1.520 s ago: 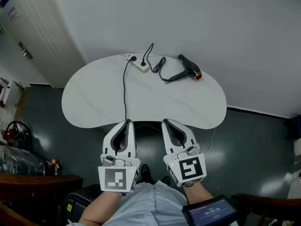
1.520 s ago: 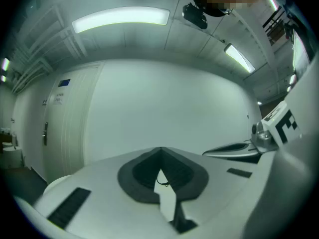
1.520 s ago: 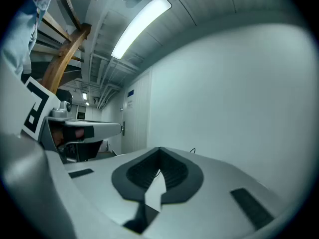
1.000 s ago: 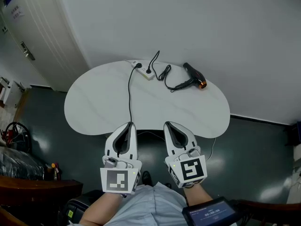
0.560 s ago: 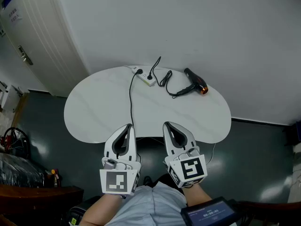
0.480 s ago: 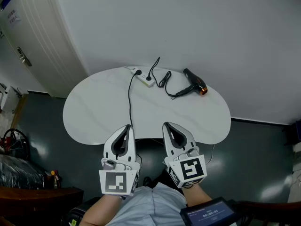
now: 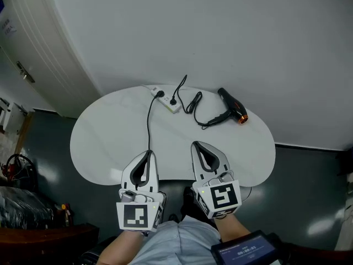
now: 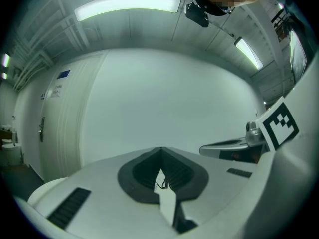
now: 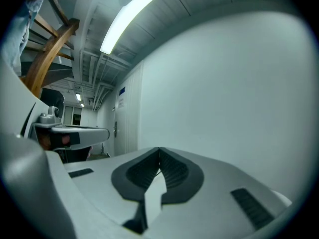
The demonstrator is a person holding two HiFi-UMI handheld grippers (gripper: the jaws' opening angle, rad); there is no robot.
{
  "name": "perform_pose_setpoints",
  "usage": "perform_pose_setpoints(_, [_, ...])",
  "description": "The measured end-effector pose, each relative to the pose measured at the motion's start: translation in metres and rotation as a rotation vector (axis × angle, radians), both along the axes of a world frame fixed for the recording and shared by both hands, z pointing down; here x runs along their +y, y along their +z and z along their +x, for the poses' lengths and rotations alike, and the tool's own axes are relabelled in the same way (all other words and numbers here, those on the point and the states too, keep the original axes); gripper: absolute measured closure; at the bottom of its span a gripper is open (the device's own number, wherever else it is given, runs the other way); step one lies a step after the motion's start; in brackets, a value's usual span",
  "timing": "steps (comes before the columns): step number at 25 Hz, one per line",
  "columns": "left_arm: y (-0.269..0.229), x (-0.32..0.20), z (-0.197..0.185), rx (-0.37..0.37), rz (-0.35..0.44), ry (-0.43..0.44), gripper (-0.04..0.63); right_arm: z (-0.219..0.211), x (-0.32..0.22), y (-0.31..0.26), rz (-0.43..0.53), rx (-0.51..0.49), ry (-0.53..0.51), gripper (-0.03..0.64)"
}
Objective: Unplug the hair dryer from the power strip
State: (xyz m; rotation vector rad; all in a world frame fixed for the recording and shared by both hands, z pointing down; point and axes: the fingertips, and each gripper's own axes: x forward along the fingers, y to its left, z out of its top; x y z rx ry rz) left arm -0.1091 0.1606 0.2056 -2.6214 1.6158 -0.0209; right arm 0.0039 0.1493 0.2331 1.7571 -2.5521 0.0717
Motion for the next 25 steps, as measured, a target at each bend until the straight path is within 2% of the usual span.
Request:
perform_pose_setpoints(7, [-0.012,-0.067,0.031,0.047,-0.03,-0.063,0.597,0.027,-0.069,-0.002,-0.015,-0.007,-0.053,0.615])
perform_pose_setpoints(13, [-0.021,-0.104,0.048,0.033,-0.013,-0.113,0.597,0.042,-0.117,-0.006,-0.016,-0.027,-0.105,0.615])
perform_pose_setpoints(19, [-0.02,-0.124,0.04,-0.027,-0.008,-0.164,0.597,0.039,-0.147,-0.008,-0.015,-0.04,-0.142,0.615])
perform_pose_setpoints(23, [-0.017,-0.139,0.038,0.032,-0.038,-0.191,0.597,0.035,-0.164,-0.001,-0.03,-0.037,-0.156,0.615])
perform_pose_setpoints(25, [-0.013,-0.148,0.036,0.039,-0.047,-0.193,0.597,0.032,-0.172,0.004,-0.041,-0.031,-0.153,0.615])
